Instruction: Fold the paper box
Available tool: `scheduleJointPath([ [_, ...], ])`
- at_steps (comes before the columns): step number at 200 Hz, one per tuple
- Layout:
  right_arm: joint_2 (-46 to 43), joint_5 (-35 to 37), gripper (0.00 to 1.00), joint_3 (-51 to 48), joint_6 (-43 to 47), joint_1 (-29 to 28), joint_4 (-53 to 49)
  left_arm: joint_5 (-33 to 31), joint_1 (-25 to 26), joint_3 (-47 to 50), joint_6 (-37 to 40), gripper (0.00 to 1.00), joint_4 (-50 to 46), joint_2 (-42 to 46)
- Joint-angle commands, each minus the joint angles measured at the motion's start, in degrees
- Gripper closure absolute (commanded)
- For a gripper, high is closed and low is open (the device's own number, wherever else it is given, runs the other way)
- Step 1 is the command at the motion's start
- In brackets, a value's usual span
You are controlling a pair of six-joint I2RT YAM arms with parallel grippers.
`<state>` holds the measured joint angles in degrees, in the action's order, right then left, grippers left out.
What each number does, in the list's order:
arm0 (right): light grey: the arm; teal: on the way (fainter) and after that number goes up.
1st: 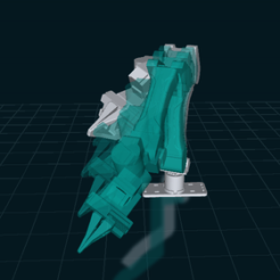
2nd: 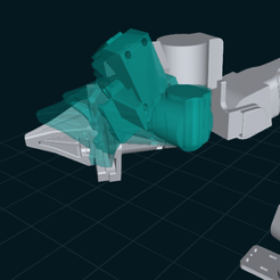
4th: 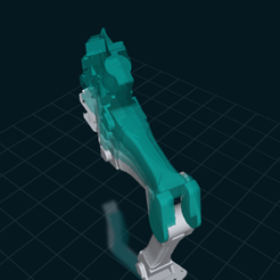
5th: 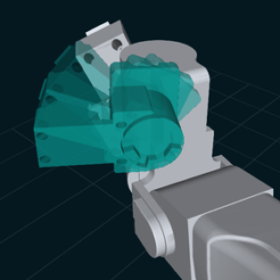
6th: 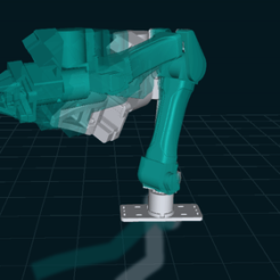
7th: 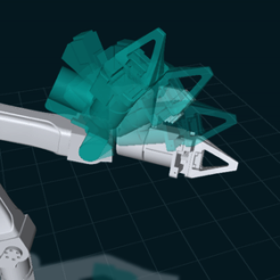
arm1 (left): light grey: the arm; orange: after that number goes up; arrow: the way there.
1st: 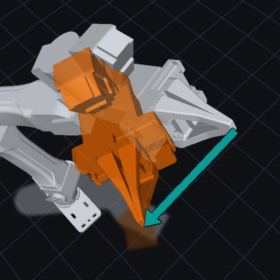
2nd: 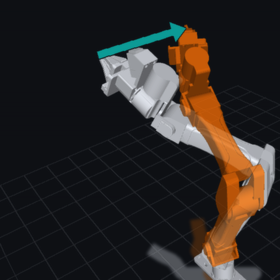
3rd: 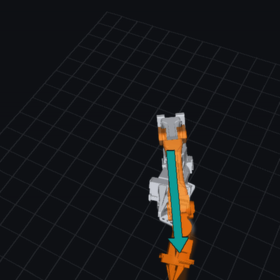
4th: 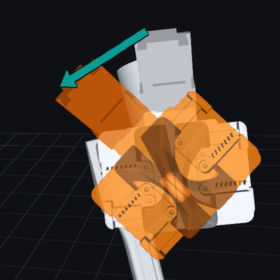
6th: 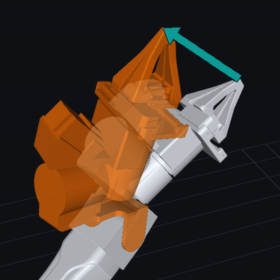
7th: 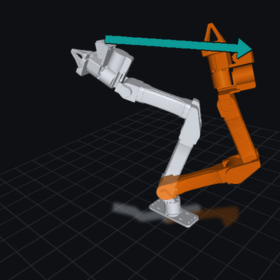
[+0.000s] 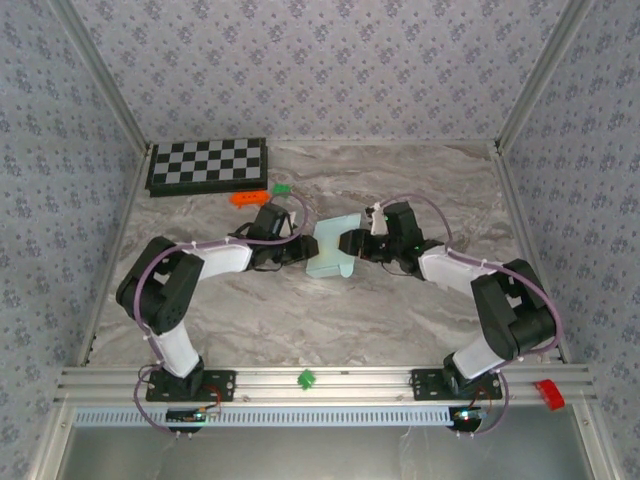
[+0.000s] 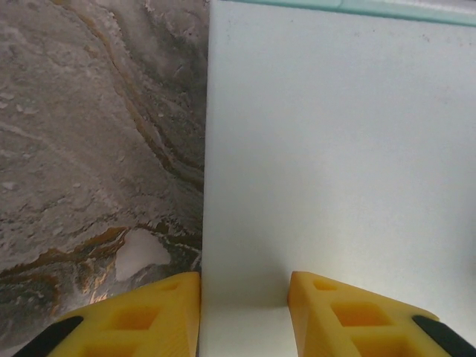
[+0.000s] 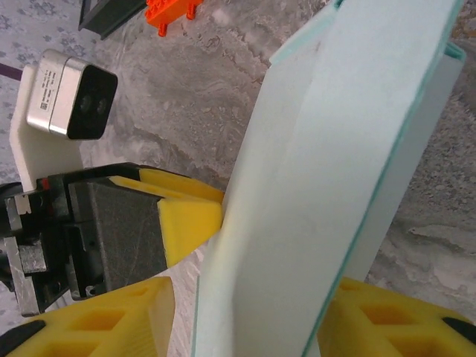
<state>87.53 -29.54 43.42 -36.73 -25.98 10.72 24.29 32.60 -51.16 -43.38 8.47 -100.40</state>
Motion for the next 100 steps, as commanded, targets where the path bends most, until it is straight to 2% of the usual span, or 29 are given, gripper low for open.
scheduleJointPath([
  [1, -1.7, -0.1, 0.48, 3.4, 3.2, -1.8, -4.4, 4.3, 0.6, 0.5, -1.8, 0.62, 5.9, -2.0],
  [100, 0.4, 2.4, 0.47, 10.4, 4.5, -3.9, -9.6, 3.1, 0.3, 0.6, -3.6, 0.59, 8.4, -3.2],
])
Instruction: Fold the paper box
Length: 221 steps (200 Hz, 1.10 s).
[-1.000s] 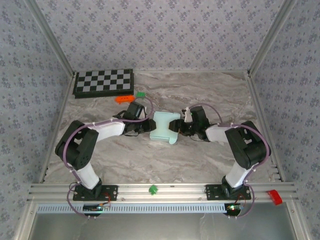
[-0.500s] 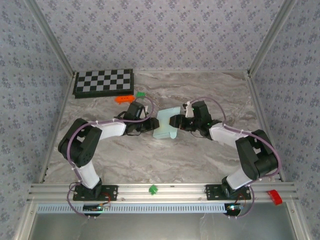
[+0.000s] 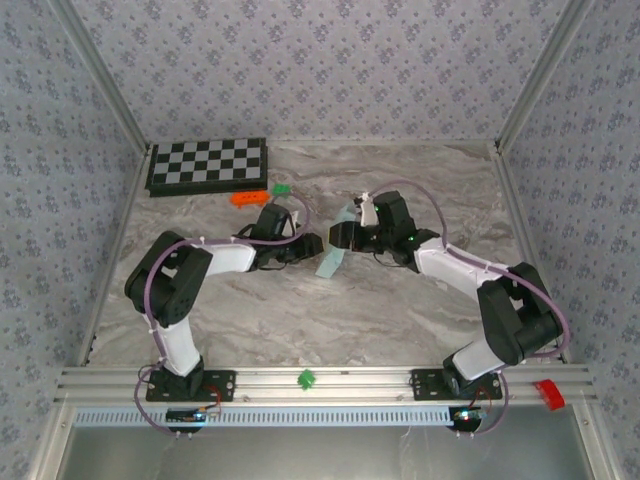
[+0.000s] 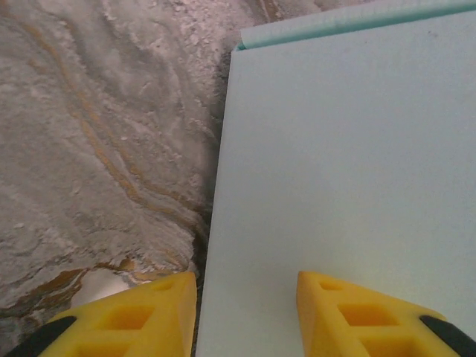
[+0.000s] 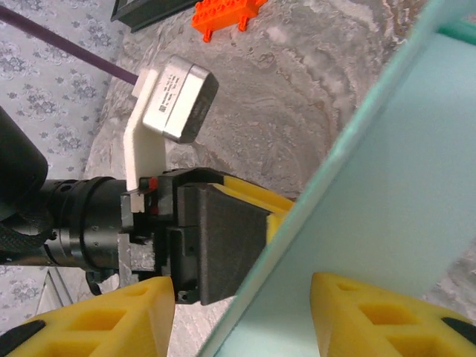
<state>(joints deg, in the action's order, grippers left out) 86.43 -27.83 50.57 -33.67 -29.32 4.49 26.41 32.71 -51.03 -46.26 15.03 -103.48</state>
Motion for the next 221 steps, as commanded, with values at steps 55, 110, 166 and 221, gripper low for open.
scheduleJointPath([
  [55, 3.9, 0.9, 0.47, 7.4, 2.6, -1.1, -5.6, -4.3, -0.7, 2.3, -0.8, 0.56, -0.8, 3.4],
  [110, 1.1, 3.1, 0.47, 11.1, 4.1, -0.9, -9.7, -10.1, -1.1, 2.8, 1.1, 0.52, -6.3, 8.4],
  [166, -4.2, 14.7, 0.48, 7.8, -1.1, 1.1, -16.6, -11.9, -1.2, 1.2, 4.0, 0.5, -11.0, 11.0],
  [221, -2.2, 6.6, 0.46, 0.6, -8.9, 2.3, -5.7, -11.6, -1.0, 0.3, 5.4, 0.5, -11.6, 11.0],
])
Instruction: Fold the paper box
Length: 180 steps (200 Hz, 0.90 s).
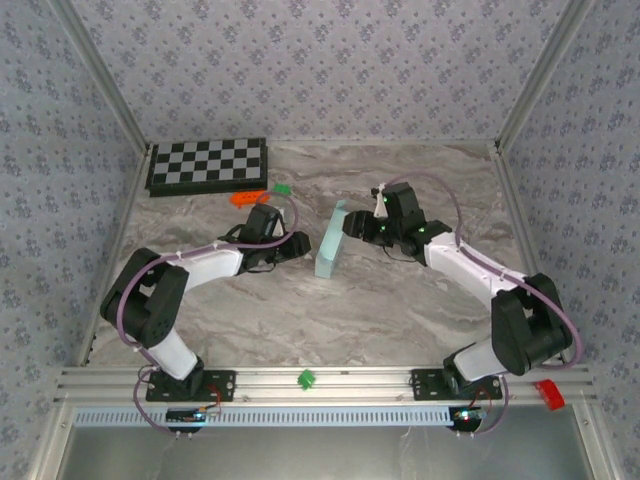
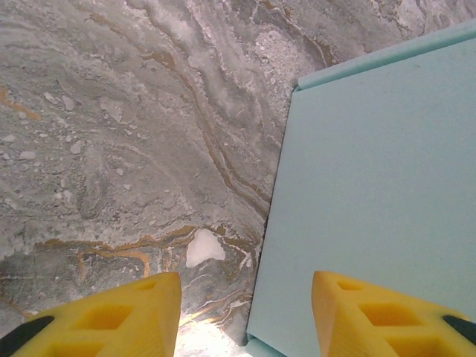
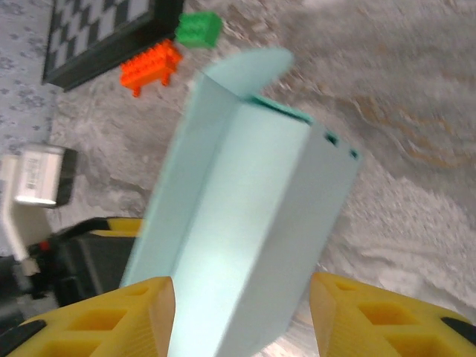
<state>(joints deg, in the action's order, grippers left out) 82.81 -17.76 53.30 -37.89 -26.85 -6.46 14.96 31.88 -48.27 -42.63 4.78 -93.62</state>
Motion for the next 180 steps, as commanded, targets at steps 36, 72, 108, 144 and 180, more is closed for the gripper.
scheduleJointPath([
  [36, 4.6, -7.2, 0.44, -2.3, -6.7, -0.4, 10.1, 0.3, 0.0, -3.1, 2.2, 0.5, -1.6, 0.9],
  [72, 8.0, -8.1, 0.44, -1.7, -7.9, -0.8, 11.7, -0.3, 0.0, -3.5, 2.9, 0.5, -2.9, 1.8],
  [108, 10.1, -7.8, 0.46, -2.0, -9.2, -1.1, 12.6, -1.8, 0.0, -4.5, 5.0, 0.5, -5.8, 3.3],
  [144, 10.6, -2.7, 0.51, -2.3, -10.7, -2.0, 8.5, -3.9, 0.0, -5.5, 6.9, 0.5, -9.3, 5.2],
  [180, 11.5, 3.1, 0.54, -2.2, -11.7, -3.3, 3.0, -6.2, -0.1, -7.2, 9.2, 0.5, -13.1, 7.2],
])
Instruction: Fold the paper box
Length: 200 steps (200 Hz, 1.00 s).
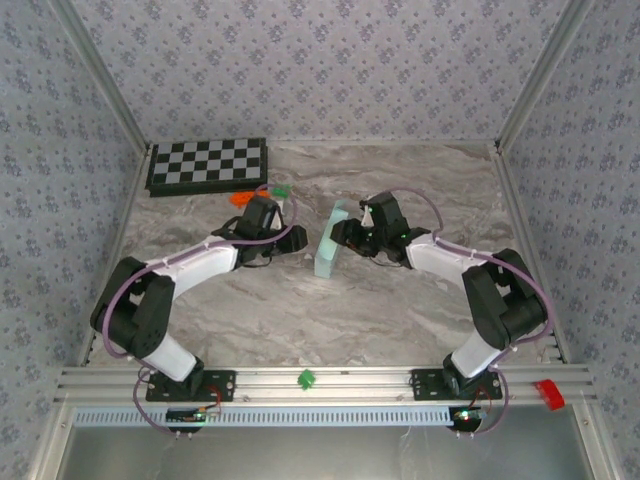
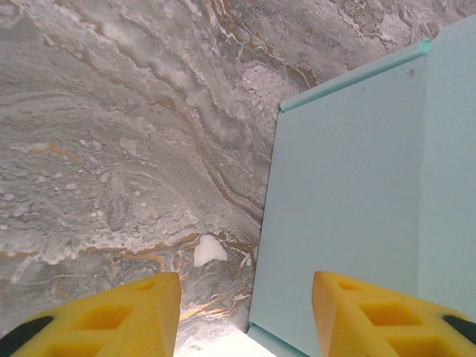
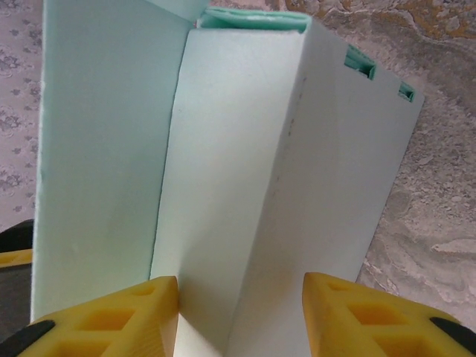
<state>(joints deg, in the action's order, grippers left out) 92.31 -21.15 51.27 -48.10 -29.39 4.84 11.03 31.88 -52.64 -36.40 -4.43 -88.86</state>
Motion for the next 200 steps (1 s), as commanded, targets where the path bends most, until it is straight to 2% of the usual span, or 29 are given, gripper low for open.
scheduleJointPath([
  [1, 2.1, 6.8, 0.54, -0.2, -1.6, -0.8, -8.4, -2.3, -0.1, -2.8, 3.0, 0.5, -4.0, 2.5],
  [25, 2.1, 8.7, 0.55, -0.4, -2.6, -1.2, -9.1, -3.0, -0.1, -4.0, 4.3, 0.5, -5.9, 3.3],
  [58, 0.8, 7.6, 0.56, 0.1, -2.2, -1.2, -6.9, -3.2, 0.0, -5.2, 5.4, 0.49, -7.2, 4.2],
  [121, -5.3, 7.9, 0.48, 1.0, 0.6, -0.7, -4.4, -3.5, 0.7, -9.9, 8.6, 0.47, -10.9, 4.6],
  [159, -10.2, 9.8, 0.45, -0.4, 3.3, 0.2, -5.2, -5.6, 3.0, -14.2, 11.7, 0.4, -14.4, 2.7],
  [200, -16.3, 13.6, 0.44, -2.9, 5.3, 4.1, -13.8, -10.0, 7.8, -22.4, 17.0, 0.27, -21.6, -2.8],
])
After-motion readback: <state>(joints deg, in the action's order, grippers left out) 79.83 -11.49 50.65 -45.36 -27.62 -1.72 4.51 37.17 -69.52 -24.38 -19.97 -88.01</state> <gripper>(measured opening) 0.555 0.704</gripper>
